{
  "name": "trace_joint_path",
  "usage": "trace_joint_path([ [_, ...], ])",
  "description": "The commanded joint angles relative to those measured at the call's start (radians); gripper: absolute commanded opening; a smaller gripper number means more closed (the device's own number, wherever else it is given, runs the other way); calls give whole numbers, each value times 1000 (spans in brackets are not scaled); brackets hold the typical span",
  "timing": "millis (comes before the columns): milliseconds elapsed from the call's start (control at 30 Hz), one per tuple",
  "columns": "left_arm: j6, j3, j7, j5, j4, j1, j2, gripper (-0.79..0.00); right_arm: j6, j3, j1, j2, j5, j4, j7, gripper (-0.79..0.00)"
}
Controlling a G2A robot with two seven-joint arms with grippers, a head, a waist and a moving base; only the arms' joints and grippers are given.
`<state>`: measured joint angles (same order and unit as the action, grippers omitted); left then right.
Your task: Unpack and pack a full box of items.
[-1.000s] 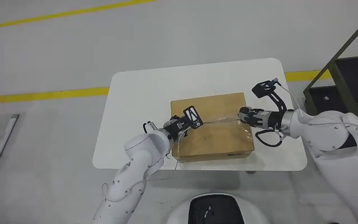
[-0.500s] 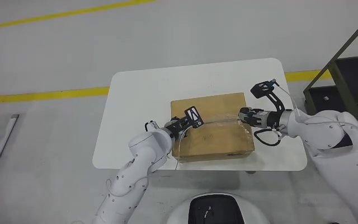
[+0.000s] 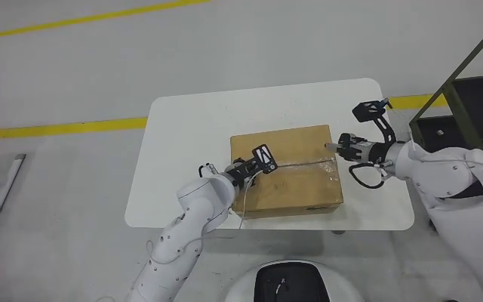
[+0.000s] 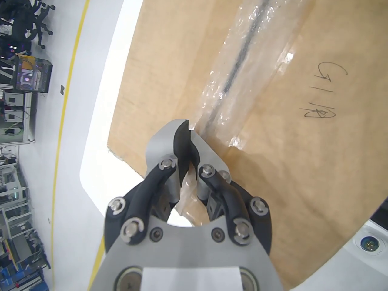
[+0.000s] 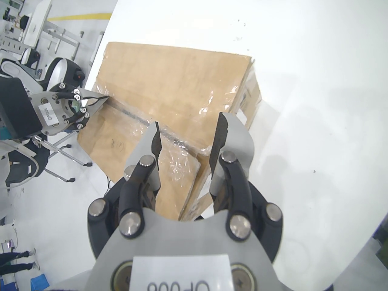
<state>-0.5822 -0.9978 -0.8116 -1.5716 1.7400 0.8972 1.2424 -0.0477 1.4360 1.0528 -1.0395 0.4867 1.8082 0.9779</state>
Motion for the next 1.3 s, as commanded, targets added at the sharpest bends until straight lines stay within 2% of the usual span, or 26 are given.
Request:
trace_joint_path([
  [0, -2, -3, 6, 10, 5, 2, 0, 0, -14, 27, 9, 1, -17, 10, -33, -416],
  [67, -3, -9, 6, 13, 17, 3, 0, 0, -31, 55, 23, 1, -45, 22, -79, -486],
  [100, -1, -14, 9, 16, 25, 5, -1, 0, -35, 67, 31, 0, -61, 27, -107, -557],
  [133, 0, -22, 12, 20, 34, 7, -2, 0, -31, 79, 39, -1, -83, 35, -142, -640],
  [167, 2, -31, 14, 25, 43, 11, -3, 0, -27, 87, 51, -2, -98, 41, -173, -785],
  [433, 7, -148, 16, 63, 152, 93, -23, 0, 25, 102, 148, -11, -118, 89, -412, -785],
  [633, 74, -315, 30, 78, 259, 212, -45, 0, 56, 76, 206, -22, -114, 124, -577, -785],
  [767, 116, -414, 47, 21, 307, 286, -57, 0, 46, 43, 247, -30, -22, 155, -714, -785],
  [833, 148, -456, 63, 10, 317, 322, -61, -496, 33, 22, 270, -34, 32, 171, -785, -785],
  [867, 166, -478, 71, 0, 323, 338, -62, -606, 27, 11, 279, -37, 50, 174, -810, -785],
  [900, 181, -493, 81, -12, 331, 353, -64, -785, 27, 2, 283, -39, 50, 176, -820, -785],
  [1033, 237, -540, 118, -48, 361, 407, -67, -785, 27, 2, 283, -39, 50, 176, -820, -785],
  [1200, 299, -562, 180, -94, 390, 454, -67, -785, 28, 2, 284, -39, 51, 178, -821, -785],
  [1267, 311, -559, 209, -124, 397, 466, -68, -785, 63, -14, 287, -40, 73, 198, -817, -785],
])
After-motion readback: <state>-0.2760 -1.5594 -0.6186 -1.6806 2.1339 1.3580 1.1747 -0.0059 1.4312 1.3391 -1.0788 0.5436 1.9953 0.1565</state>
